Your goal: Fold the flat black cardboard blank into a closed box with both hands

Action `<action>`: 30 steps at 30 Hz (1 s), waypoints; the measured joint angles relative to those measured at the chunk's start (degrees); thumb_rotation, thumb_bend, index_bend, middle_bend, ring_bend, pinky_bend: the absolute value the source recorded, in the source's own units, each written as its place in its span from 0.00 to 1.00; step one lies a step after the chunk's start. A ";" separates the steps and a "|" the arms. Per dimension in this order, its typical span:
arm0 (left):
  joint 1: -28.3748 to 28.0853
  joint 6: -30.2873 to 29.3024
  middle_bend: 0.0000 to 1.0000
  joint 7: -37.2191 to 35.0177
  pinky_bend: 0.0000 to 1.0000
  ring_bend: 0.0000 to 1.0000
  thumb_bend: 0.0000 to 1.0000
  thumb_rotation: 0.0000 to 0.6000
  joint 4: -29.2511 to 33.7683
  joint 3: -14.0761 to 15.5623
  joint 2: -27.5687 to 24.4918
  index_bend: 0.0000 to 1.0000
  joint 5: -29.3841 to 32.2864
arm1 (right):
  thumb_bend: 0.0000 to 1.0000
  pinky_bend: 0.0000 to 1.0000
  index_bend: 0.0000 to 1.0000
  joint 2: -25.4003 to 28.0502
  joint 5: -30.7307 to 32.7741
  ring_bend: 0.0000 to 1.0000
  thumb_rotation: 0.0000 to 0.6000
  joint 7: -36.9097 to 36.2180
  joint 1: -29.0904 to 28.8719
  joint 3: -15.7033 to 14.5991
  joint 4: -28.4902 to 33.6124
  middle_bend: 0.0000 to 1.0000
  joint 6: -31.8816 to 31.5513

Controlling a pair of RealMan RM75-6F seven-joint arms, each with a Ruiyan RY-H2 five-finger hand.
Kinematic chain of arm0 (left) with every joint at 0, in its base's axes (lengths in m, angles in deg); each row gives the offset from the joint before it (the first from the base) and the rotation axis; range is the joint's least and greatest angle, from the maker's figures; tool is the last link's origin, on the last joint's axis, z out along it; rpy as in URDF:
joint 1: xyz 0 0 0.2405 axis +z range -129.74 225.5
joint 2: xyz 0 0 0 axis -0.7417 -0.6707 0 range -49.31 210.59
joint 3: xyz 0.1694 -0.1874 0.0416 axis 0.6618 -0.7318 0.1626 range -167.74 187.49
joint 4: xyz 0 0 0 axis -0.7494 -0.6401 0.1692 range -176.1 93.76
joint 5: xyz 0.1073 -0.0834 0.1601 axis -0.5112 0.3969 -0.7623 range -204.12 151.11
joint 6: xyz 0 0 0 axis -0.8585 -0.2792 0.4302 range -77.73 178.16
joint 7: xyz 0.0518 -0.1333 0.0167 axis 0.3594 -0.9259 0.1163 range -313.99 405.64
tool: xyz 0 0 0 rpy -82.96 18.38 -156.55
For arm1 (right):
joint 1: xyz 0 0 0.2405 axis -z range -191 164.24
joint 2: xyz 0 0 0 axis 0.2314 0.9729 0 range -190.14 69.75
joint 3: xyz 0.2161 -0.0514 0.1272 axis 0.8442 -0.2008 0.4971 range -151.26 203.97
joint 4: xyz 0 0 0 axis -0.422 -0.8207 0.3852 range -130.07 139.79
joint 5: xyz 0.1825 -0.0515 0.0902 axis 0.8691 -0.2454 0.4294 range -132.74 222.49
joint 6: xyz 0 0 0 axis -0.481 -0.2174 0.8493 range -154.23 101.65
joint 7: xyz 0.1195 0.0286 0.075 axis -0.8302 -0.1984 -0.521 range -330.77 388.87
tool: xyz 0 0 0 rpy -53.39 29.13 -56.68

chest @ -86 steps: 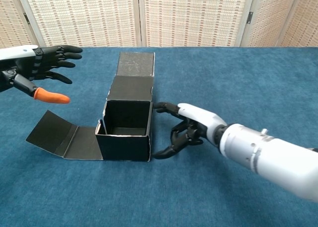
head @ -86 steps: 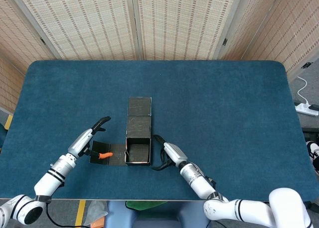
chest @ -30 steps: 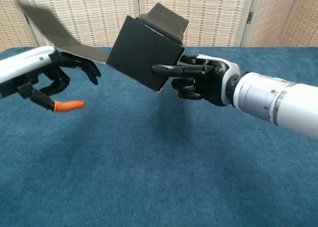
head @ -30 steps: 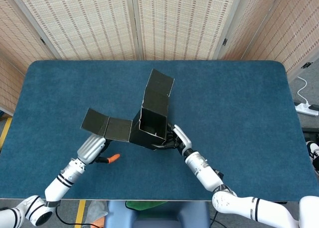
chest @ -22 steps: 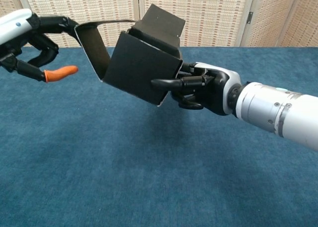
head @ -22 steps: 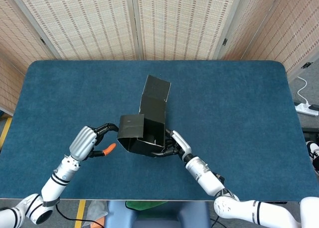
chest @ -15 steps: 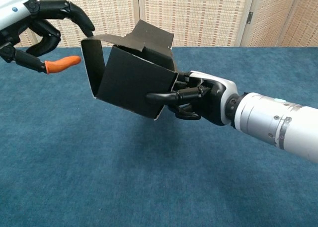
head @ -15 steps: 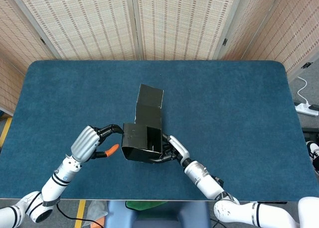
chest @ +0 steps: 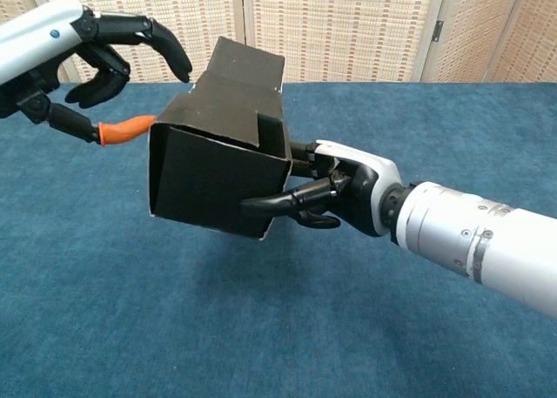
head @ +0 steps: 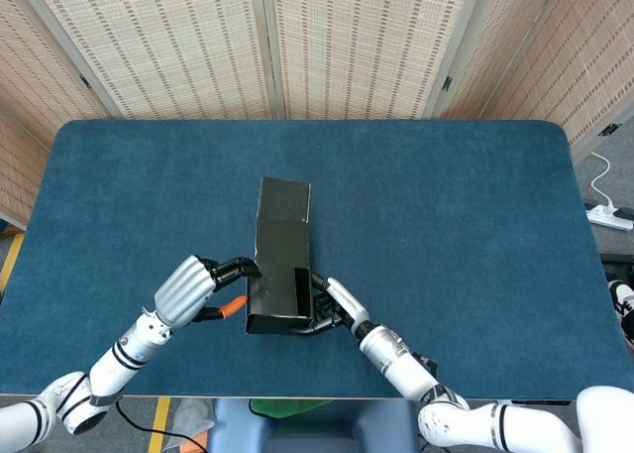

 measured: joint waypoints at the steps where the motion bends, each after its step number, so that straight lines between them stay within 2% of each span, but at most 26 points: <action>1: -0.17 -0.04 0.44 0.11 0.90 0.86 0.36 1.00 -0.64 0.17 0.33 0.40 -0.26 | 0.18 1.00 0.50 -0.19 -0.02 0.78 1.00 0.33 -0.17 -0.11 -0.28 0.56 -0.08; 16: -2.81 0.16 0.44 -1.94 0.89 0.85 0.36 1.00 -14.93 4.21 8.27 0.41 -3.28 | 0.18 1.00 0.50 -4.57 0.05 0.78 1.00 5.05 -2.72 -1.77 -9.02 0.56 -1.01; 30: -4.39 -3.36 0.45 -7.56 0.88 0.85 0.36 1.00 -38.56 8.07 19.59 0.42 -5.29 | 0.18 1.00 0.50 -11.15 -1.56 0.78 1.00 6.45 -5.47 -2.55 -21.49 0.55 -1.11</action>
